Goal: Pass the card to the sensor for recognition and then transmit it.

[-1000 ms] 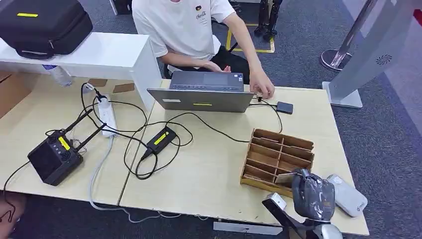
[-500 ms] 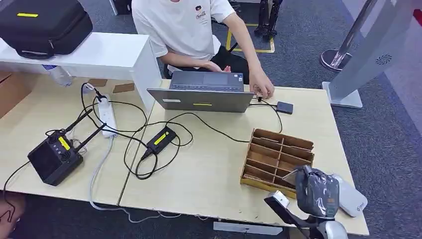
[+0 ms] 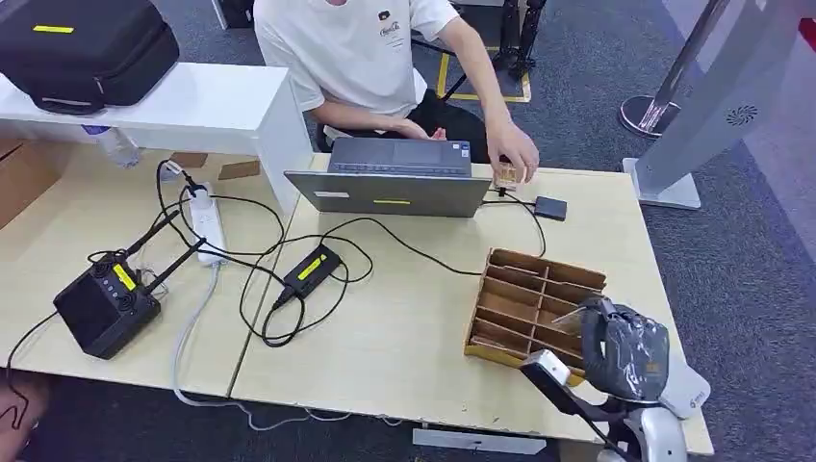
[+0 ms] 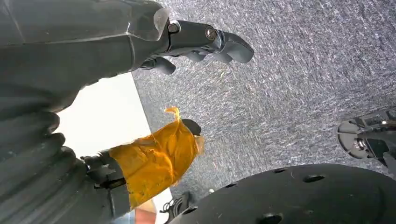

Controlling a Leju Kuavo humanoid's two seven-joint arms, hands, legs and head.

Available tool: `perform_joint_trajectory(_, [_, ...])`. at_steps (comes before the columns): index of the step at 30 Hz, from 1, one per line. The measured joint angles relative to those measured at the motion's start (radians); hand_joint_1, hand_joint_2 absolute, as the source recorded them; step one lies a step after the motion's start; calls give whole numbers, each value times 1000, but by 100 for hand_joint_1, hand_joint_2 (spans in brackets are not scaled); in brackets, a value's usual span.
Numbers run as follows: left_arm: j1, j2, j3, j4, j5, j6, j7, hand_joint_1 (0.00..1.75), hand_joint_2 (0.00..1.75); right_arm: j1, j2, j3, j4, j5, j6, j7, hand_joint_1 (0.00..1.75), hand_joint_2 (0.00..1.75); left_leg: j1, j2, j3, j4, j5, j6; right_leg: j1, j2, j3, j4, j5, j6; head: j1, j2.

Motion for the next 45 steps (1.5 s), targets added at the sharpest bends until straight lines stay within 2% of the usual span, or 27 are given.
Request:
perform_joint_trajectory(4, [0,3,-5,0,-3,-5,-2,0,175,-51,-30,12,-4,-18,10,18,175,175,0,0,0,0,0,0,0,0,0,0,1,1,0,0])
perform_joint_trajectory(8, [0,5,-15,0,-6,-10,-11,0,175,-163,-79,26,-4,-39,78,53,175,175,-1,1,-1,0,2,1,-1,1,-1,0,2,1,0,0])
perform_joint_trajectory(11, [0,8,-20,0,-8,-21,-19,0,175,-310,-122,54,17,-61,152,69,175,175,-1,2,-1,0,3,0,-1,3,-2,1,4,1,-1,0])
perform_joint_trajectory(15, [-1,13,-35,0,-9,-26,-27,0,175,-516,-162,102,87,-92,216,91,175,175,-1,1,-2,0,6,1,-1,2,-2,1,6,1,0,0])
perform_joint_trajectory(19, [-1,18,-49,0,-11,-34,-32,0,175,-705,-185,161,184,-117,270,110,175,175,-1,1,-3,0,7,0,-1,2,-4,1,7,1,0,0])
perform_joint_trajectory(23, [-1,21,-59,0,-11,-38,-38,0,175,-843,-188,213,269,-119,296,127,175,175,-1,0,-3,0,7,0,-1,2,-4,1,7,1,0,0])
perform_joint_trajectory(37, [-1,25,-68,0,-11,-39,-40,0,175,-973,-188,304,384,-116,311,149,175,175,-1,0,-4,0,7,0,-1,1,-5,1,8,1,0,0])
perform_joint_trajectory(45, [-1,27,-71,0,-11,-41,-37,0,175,-978,-201,338,410,-113,299,153,175,175,-1,0,-4,0,7,0,-1,1,-5,1,8,1,0,0])
